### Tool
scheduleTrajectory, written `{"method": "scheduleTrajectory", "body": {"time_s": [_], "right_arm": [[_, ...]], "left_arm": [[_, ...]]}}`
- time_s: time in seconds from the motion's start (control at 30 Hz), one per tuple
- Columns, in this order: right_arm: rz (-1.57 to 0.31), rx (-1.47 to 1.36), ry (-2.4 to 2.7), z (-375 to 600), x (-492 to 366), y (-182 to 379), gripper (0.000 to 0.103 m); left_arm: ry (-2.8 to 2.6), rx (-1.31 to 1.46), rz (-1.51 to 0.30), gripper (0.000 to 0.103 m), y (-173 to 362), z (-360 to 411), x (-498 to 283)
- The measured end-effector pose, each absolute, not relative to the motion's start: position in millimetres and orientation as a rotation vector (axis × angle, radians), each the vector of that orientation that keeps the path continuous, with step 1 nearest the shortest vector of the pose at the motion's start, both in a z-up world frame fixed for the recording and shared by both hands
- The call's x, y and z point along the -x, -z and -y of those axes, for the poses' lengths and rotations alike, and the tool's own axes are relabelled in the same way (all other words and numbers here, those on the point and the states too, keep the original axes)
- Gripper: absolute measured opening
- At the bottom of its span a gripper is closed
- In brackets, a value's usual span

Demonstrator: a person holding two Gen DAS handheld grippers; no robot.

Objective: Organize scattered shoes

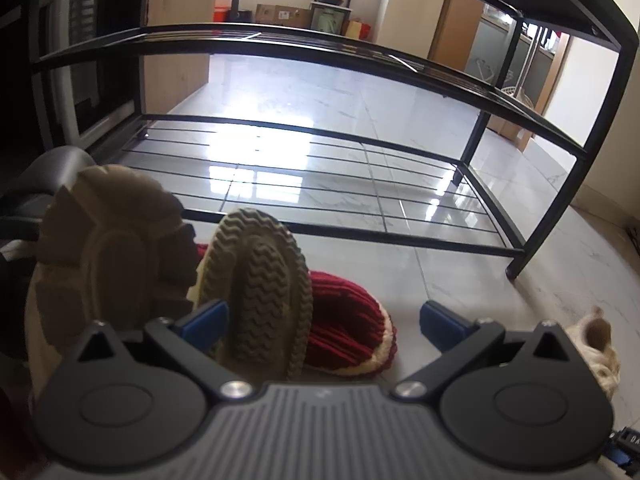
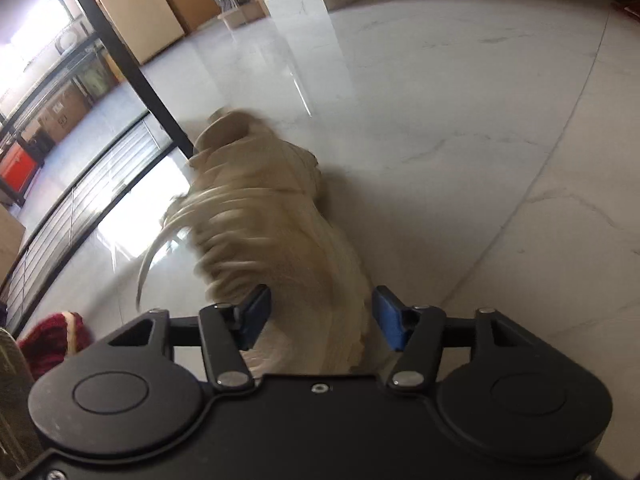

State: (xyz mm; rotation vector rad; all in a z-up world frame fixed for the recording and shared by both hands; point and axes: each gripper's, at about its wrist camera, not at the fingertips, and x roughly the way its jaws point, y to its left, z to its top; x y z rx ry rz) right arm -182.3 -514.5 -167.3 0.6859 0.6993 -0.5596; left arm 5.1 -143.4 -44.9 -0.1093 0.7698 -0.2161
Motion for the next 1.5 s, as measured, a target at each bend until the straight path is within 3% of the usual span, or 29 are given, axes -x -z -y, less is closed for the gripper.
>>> {"method": "scheduleTrajectory", "body": {"time_s": [0.13, 0.23, 0.33, 0.57, 0.67, 0.8, 1.27, 1.3, 1.37, 1.5], "right_arm": [[-0.745, -0.610, 0.574, 507, 173, 160, 0.059], [-0.734, -0.596, 0.552, 504, 170, 137, 0.096], [-0.707, -0.623, 0.438, 502, 164, 100, 0.102], [-0.613, -0.822, 0.362, 525, 138, 62, 0.103], [-0.717, -0.501, 0.544, 519, 103, 64, 0.103], [-0.887, -0.274, 0.572, 507, 64, 97, 0.103], [-0.966, -0.290, 0.614, 523, 31, 148, 0.103], [-0.975, -0.283, 0.607, 524, 29, 150, 0.102], [-0.994, -0.277, 0.578, 527, 25, 156, 0.090], [-1.023, -0.196, 0.501, 521, 23, 159, 0.089]], "left_arm": [[0.199, 0.120, -0.761, 0.102, 44, 140, -5], [0.195, 0.129, -0.747, 0.102, 42, 139, -4], [0.212, 0.114, -0.739, 0.102, 41, 142, -3], [0.197, 0.124, -0.741, 0.102, 41, 139, -5], [0.196, 0.125, -0.751, 0.102, 43, 140, -5], [0.200, 0.133, -0.774, 0.102, 46, 139, -9], [0.215, 0.128, -0.836, 0.102, 56, 142, -12], [0.214, 0.127, -0.839, 0.102, 57, 142, -12], [0.215, 0.127, -0.841, 0.102, 57, 142, -13], [0.227, 0.119, -0.856, 0.102, 59, 144, -14]]}}
